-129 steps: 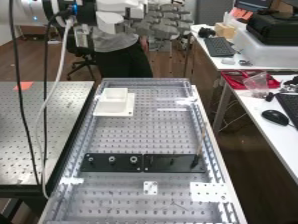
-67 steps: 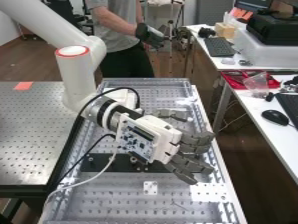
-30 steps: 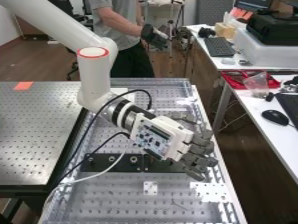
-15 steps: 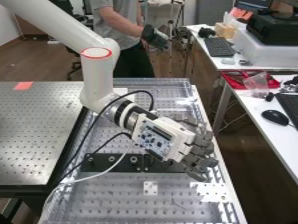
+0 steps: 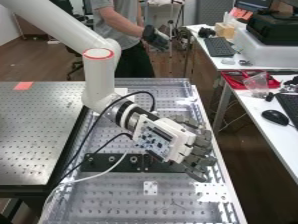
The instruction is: Grab the chopstick and place it in the clear container
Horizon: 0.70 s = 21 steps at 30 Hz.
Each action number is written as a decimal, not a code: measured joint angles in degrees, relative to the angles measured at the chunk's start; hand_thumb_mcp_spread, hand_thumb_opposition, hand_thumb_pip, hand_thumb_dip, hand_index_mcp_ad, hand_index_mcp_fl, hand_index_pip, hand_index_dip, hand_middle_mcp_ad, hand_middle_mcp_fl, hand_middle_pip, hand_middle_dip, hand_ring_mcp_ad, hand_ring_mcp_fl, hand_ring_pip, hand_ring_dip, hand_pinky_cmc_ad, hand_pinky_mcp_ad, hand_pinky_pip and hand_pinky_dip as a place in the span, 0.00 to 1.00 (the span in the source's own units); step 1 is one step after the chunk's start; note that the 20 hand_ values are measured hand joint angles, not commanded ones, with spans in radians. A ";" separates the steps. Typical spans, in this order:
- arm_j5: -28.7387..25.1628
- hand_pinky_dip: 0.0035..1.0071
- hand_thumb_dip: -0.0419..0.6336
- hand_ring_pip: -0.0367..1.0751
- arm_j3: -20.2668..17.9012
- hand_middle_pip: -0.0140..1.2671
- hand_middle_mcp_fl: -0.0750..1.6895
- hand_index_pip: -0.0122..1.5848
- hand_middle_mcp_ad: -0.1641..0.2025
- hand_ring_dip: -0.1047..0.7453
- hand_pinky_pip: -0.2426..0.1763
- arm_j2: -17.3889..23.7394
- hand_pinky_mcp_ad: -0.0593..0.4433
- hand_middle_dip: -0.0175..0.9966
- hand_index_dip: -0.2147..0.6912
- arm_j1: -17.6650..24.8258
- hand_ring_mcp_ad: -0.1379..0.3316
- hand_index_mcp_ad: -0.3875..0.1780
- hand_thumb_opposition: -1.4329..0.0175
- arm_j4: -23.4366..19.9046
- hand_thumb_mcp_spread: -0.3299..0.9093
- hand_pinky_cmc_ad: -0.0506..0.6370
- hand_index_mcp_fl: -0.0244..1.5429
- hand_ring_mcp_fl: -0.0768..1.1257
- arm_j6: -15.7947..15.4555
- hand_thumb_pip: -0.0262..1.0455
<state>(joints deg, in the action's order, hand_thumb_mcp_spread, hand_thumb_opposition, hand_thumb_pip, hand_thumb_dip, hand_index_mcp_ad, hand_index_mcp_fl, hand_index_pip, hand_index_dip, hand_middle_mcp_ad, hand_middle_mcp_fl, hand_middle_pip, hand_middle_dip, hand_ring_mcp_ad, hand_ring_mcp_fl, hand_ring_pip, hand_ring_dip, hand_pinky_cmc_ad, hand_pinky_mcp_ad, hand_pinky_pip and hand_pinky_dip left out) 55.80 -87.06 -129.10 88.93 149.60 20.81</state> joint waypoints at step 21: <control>1.65 0.15 0.49 0.13 0.55 0.63 0.36 0.92 0.65 0.76 0.61 0.01 0.60 0.74 0.28 -0.59 0.44 0.58 0.39 1.24 0.76 0.60 0.18 0.52 -1.73 0.61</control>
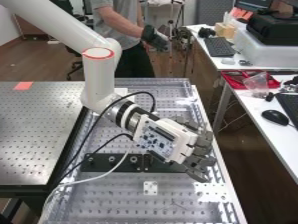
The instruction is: Grab the chopstick and place it in the clear container
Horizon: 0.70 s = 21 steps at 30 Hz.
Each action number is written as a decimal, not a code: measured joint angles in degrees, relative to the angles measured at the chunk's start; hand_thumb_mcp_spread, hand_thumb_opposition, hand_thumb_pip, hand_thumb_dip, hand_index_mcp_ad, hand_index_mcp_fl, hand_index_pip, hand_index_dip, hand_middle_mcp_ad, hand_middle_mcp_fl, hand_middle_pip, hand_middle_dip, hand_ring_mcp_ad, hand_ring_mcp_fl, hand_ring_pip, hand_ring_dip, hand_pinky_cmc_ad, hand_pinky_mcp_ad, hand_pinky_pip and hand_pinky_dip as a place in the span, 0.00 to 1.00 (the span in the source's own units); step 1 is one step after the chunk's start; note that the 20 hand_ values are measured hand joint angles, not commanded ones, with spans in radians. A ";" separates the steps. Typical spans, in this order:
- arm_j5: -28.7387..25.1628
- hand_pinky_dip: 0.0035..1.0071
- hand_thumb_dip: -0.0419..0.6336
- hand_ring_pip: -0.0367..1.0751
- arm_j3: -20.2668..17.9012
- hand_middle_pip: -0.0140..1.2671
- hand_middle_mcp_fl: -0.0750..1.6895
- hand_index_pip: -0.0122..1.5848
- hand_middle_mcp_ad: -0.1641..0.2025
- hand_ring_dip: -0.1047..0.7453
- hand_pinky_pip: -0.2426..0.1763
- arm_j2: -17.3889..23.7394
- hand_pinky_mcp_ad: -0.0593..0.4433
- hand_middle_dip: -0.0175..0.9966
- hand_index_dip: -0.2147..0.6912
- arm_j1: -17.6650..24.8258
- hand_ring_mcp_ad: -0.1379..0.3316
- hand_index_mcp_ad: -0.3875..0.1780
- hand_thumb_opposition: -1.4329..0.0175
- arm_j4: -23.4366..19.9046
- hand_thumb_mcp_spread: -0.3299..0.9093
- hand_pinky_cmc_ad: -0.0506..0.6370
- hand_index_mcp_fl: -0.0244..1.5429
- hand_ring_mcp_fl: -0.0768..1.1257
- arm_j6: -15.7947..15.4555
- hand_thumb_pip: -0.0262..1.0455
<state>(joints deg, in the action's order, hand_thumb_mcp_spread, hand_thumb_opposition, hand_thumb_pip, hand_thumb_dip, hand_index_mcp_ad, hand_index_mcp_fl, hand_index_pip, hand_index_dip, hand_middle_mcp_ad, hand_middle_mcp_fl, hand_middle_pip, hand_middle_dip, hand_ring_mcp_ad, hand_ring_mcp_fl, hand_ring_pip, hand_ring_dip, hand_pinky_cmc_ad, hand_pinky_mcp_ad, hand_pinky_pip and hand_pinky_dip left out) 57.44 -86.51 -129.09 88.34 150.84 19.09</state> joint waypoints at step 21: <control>-0.38 0.15 0.49 0.13 0.15 0.62 0.36 0.91 0.66 0.76 0.61 -0.22 0.60 0.74 0.27 -0.14 0.44 0.58 0.39 -0.04 0.76 0.60 0.18 0.52 0.01 0.61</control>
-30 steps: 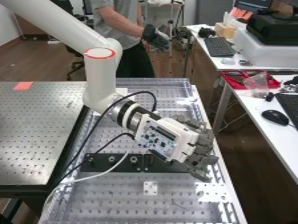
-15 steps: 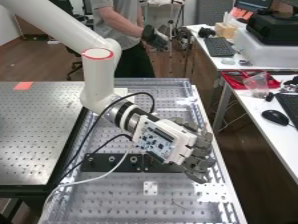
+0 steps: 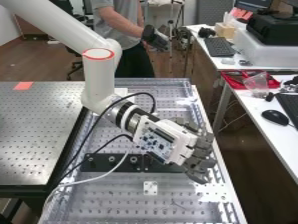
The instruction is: Grab the chopstick and place it in the clear container
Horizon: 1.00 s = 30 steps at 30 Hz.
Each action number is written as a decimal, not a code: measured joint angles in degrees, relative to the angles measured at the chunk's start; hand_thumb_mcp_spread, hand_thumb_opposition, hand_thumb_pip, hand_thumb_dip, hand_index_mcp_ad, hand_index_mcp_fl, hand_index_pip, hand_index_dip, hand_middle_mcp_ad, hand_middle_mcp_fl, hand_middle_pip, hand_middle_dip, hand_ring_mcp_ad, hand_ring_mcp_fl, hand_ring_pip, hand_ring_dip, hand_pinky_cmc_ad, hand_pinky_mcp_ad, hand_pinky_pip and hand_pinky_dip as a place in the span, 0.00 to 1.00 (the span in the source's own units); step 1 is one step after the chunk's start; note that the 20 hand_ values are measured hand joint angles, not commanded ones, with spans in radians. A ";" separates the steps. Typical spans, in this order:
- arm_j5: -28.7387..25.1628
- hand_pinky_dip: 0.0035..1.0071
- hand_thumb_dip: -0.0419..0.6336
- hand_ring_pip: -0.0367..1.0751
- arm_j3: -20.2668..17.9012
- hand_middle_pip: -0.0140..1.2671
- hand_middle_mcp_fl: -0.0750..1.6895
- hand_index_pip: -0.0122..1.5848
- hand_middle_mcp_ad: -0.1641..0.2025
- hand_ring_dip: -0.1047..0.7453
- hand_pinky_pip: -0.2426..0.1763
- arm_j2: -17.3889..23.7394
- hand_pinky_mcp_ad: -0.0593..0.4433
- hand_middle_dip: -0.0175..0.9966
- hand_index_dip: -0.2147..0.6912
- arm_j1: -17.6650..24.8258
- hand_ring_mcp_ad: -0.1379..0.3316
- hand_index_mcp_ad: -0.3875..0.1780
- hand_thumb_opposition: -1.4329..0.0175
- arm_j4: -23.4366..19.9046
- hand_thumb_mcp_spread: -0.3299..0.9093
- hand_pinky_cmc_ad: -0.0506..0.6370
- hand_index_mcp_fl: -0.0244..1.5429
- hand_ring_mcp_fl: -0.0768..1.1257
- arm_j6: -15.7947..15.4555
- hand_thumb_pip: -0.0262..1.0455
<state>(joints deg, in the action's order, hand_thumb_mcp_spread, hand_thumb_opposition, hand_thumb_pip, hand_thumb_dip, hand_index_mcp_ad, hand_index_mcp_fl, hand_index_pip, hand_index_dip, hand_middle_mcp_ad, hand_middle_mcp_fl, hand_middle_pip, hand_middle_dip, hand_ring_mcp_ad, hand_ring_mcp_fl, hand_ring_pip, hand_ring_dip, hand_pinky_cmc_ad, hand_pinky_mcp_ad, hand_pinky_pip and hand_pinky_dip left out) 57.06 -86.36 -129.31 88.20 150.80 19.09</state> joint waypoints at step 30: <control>-4.40 0.15 0.48 0.14 0.60 0.56 0.69 0.77 0.46 0.77 0.72 0.08 0.61 0.79 0.23 0.71 0.44 0.65 0.32 -5.50 0.86 0.66 0.49 0.77 -5.07 0.49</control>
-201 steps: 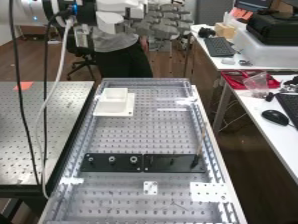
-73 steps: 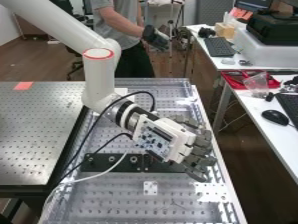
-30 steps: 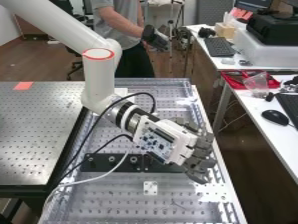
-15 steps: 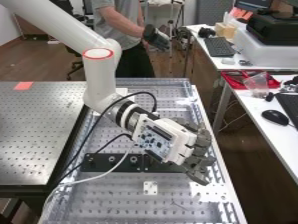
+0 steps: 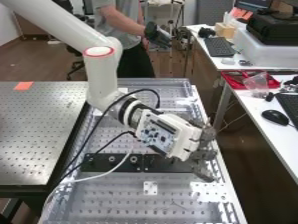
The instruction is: Grab the chopstick and place it in the clear container
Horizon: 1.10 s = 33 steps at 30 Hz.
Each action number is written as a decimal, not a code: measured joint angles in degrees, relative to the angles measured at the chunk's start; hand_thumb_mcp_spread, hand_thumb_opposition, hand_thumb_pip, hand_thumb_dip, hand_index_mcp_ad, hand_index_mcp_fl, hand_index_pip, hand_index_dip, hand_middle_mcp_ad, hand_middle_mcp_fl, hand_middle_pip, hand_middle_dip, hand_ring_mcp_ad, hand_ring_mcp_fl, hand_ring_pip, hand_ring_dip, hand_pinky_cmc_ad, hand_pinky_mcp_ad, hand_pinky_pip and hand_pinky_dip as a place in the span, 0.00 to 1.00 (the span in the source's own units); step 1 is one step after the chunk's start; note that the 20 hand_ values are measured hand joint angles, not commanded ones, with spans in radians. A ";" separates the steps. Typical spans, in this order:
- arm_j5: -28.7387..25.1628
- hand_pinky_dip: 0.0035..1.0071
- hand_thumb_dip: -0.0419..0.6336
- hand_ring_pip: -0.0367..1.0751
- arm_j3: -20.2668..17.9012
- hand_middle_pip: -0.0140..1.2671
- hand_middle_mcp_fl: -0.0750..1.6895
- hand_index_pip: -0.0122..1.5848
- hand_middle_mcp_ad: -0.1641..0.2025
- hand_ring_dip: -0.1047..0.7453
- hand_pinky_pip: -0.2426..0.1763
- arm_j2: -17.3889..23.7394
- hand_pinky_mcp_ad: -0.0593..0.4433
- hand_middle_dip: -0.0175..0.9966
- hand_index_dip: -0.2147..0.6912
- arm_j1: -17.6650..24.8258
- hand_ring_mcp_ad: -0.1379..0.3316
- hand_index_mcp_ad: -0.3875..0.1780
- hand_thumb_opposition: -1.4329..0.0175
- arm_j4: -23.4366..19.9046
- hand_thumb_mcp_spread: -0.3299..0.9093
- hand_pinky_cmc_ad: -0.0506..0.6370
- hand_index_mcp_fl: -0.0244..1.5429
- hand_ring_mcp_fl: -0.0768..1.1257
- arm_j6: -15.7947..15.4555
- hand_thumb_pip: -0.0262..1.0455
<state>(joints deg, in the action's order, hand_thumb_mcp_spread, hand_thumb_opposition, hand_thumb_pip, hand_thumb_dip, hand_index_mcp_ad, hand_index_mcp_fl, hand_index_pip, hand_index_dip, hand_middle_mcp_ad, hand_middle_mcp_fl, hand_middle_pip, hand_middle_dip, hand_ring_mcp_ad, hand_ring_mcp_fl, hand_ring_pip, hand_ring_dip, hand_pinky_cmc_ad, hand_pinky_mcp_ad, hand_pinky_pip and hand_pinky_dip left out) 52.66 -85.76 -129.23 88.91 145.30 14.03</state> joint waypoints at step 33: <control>3.78 0.15 0.48 0.13 0.61 0.52 0.69 0.65 0.48 0.77 0.73 1.80 0.61 0.79 0.24 -0.96 0.41 0.62 0.26 3.41 0.82 0.66 0.59 0.81 -3.13 0.49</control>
<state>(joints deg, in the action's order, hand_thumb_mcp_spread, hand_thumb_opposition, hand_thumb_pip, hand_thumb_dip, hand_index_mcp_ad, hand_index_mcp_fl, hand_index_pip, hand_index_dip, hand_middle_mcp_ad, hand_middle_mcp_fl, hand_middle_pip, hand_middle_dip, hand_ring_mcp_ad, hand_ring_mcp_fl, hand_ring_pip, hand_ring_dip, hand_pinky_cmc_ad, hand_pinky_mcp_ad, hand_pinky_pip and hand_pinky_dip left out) 56.44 -85.15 -127.43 87.95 148.71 10.90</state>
